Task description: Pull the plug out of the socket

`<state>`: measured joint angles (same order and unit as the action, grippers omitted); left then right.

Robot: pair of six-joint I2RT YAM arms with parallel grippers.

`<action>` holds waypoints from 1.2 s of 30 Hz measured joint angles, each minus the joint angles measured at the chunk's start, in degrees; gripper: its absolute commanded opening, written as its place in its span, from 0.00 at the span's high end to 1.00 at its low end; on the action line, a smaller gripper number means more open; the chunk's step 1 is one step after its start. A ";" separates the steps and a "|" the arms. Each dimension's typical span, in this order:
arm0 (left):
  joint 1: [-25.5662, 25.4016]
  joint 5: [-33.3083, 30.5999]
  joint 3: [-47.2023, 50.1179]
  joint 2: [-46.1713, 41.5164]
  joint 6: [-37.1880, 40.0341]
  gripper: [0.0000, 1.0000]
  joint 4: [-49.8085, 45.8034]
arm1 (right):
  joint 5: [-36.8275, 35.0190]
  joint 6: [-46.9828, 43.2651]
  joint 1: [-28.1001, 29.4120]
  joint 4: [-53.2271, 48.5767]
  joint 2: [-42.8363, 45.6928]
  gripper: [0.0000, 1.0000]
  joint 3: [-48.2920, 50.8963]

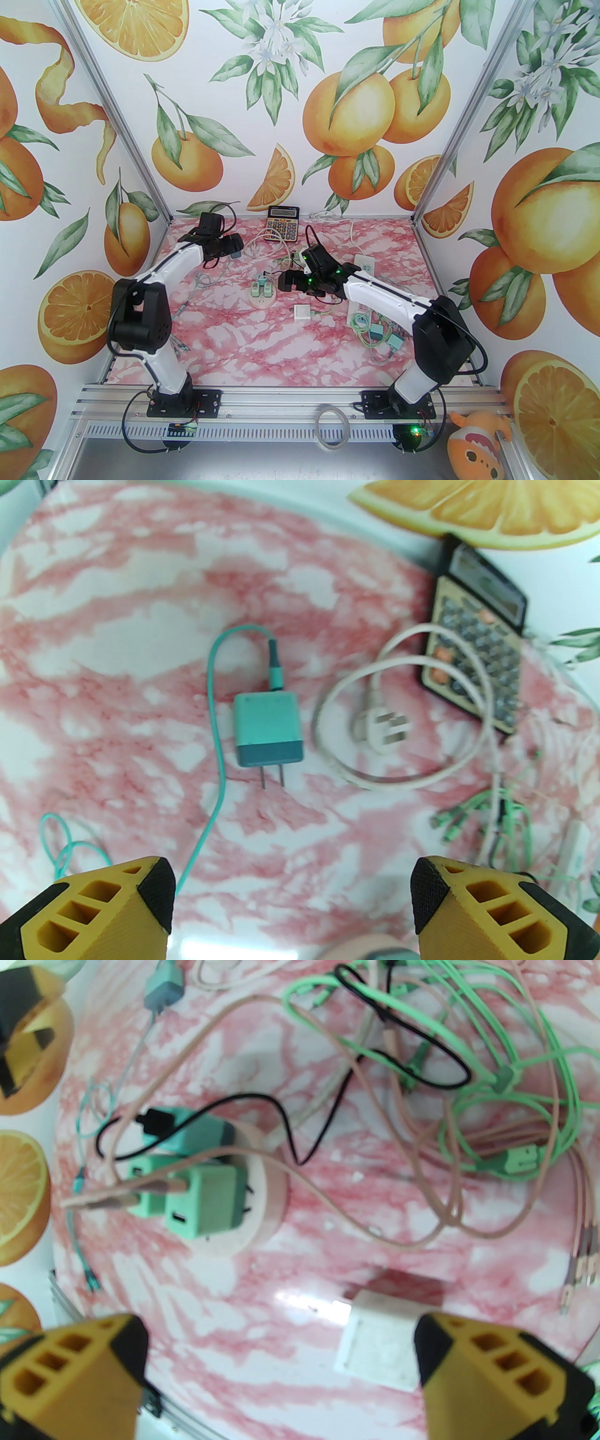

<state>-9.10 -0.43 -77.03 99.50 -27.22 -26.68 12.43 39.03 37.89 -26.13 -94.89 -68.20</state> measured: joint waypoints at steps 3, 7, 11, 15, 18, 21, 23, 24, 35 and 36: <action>-1.31 0.98 9.22 -6.45 0.35 0.24 0.70 | 0.02 0.15 0.57 0.35 -0.13 0.00 -0.02; -5.22 2.49 17.31 -13.16 0.42 0.31 1.55 | 0.02 0.22 1.27 0.52 -0.24 0.00 -0.02; -9.70 2.32 23.08 -18.14 0.83 0.37 3.54 | 0.02 0.61 1.55 0.68 -0.52 0.00 -0.02; -13.18 0.90 26.93 -20.92 1.46 0.43 4.48 | 0.02 0.96 1.60 0.72 -0.79 0.00 -0.02; -14.91 -0.37 29.57 -22.43 1.64 0.47 4.98 | 0.02 1.05 1.75 0.79 -0.79 0.00 -0.02; -17.29 -1.99 31.15 -23.56 1.66 0.50 5.29 | 0.02 1.05 1.86 0.81 -0.79 0.00 -0.02; -18.75 -2.56 31.50 -23.61 1.68 0.50 5.84 | 0.02 1.07 1.99 0.79 -0.79 0.00 -0.02; -19.47 -2.82 31.50 -23.41 1.70 0.50 6.14 | 0.02 1.07 2.05 0.81 -0.79 0.00 -0.02; -21.62 -7.50 27.71 -13.68 2.36 0.53 8.90 | 0.04 1.49 3.04 0.81 -0.79 0.00 -0.02; -21.62 -7.74 27.34 -13.00 2.36 0.54 9.11 | 0.09 1.60 3.13 0.81 -0.79 0.00 -0.02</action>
<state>-30.72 -8.16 -49.69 86.50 -24.86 -17.56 12.51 40.62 41.01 -25.32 -95.68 -68.23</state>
